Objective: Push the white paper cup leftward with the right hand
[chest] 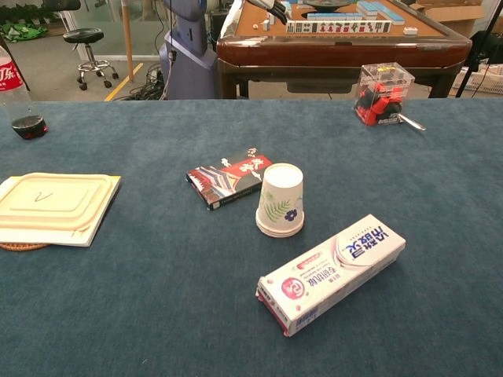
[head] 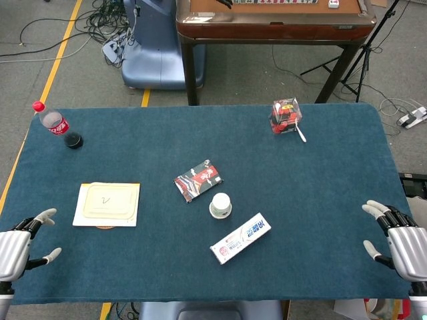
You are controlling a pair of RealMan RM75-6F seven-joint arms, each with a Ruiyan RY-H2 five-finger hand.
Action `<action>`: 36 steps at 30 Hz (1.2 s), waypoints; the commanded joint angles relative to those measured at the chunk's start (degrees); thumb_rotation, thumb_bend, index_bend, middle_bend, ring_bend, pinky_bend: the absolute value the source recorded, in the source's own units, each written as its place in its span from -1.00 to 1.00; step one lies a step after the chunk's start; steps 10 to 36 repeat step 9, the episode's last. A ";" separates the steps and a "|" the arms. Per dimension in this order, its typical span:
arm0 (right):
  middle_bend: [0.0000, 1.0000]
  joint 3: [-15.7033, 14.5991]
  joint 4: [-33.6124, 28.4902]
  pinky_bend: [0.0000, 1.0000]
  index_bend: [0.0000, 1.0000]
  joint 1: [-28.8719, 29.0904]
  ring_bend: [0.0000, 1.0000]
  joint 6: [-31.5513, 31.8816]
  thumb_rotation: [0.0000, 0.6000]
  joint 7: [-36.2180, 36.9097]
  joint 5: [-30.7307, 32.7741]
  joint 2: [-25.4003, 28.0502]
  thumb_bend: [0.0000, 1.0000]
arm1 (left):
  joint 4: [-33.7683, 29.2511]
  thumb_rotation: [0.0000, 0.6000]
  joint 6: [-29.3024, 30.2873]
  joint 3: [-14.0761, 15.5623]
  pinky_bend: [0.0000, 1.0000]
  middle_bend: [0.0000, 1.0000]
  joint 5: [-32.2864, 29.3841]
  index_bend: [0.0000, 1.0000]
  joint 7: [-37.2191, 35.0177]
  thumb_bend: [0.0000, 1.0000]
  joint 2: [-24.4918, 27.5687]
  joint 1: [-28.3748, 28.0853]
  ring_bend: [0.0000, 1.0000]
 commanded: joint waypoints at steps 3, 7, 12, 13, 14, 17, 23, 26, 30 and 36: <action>-0.55 1.72 1.74 -0.36 -0.51 -0.01 -0.66 -1.79 1.00 3.32 1.58 0.36 -0.52 | 0.01 1.00 -0.46 -0.02 -0.11 -0.26 0.07 -0.60 0.05 -0.65 0.14 -0.24 -0.34; -0.54 2.50 2.31 -0.36 -0.51 0.45 -0.66 -4.13 1.00 4.15 2.63 0.47 -0.52 | 0.03 1.00 -1.26 0.05 -0.11 -0.26 -0.13 -0.60 -0.31 -0.65 0.18 -0.53 -0.34; -0.54 2.56 2.49 -0.36 -0.51 0.53 -0.66 -5.01 1.00 4.35 2.62 0.39 -0.52 | -0.08 1.00 -1.53 -0.01 -0.11 -0.26 -0.25 -0.60 -0.41 -0.65 0.14 -0.67 -0.34; -0.54 2.56 2.49 -0.36 -0.51 0.53 -0.66 -5.01 1.00 4.35 2.62 0.39 -0.52 | -0.08 1.00 -1.53 -0.01 -0.11 -0.26 -0.25 -0.60 -0.41 -0.65 0.14 -0.67 -0.34; -0.54 2.56 2.49 -0.36 -0.51 0.53 -0.66 -5.01 1.00 4.35 2.62 0.39 -0.52 | -0.08 1.00 -1.53 -0.01 -0.11 -0.26 -0.25 -0.60 -0.41 -0.65 0.14 -0.67 -0.34; -0.54 2.56 2.49 -0.36 -0.51 0.53 -0.66 -5.01 1.00 4.35 2.62 0.39 -0.52 | -0.08 1.00 -1.53 -0.01 -0.11 -0.26 -0.25 -0.60 -0.41 -0.65 0.14 -0.67 -0.34; -0.54 2.56 2.49 -0.36 -0.51 0.53 -0.66 -5.01 1.00 4.35 2.62 0.39 -0.52 | -0.08 1.00 -1.53 -0.01 -0.11 -0.26 -0.25 -0.60 -0.41 -0.65 0.14 -0.67 -0.34; -0.54 2.56 2.49 -0.36 -0.51 0.53 -0.66 -5.01 1.00 4.35 2.62 0.39 -0.52 | -0.08 1.00 -1.53 -0.01 -0.11 -0.26 -0.25 -0.60 -0.41 -0.65 0.14 -0.67 -0.34; -0.54 2.56 2.49 -0.36 -0.51 0.53 -0.66 -5.01 1.00 4.35 2.62 0.39 -0.52 | -0.08 1.00 -1.53 -0.01 -0.11 -0.26 -0.25 -0.60 -0.41 -0.65 0.14 -0.67 -0.34; -0.54 2.56 2.49 -0.36 -0.51 0.53 -0.66 -5.01 1.00 4.35 2.62 0.39 -0.52 | -0.08 1.00 -1.53 -0.01 -0.11 -0.26 -0.25 -0.60 -0.41 -0.65 0.14 -0.67 -0.34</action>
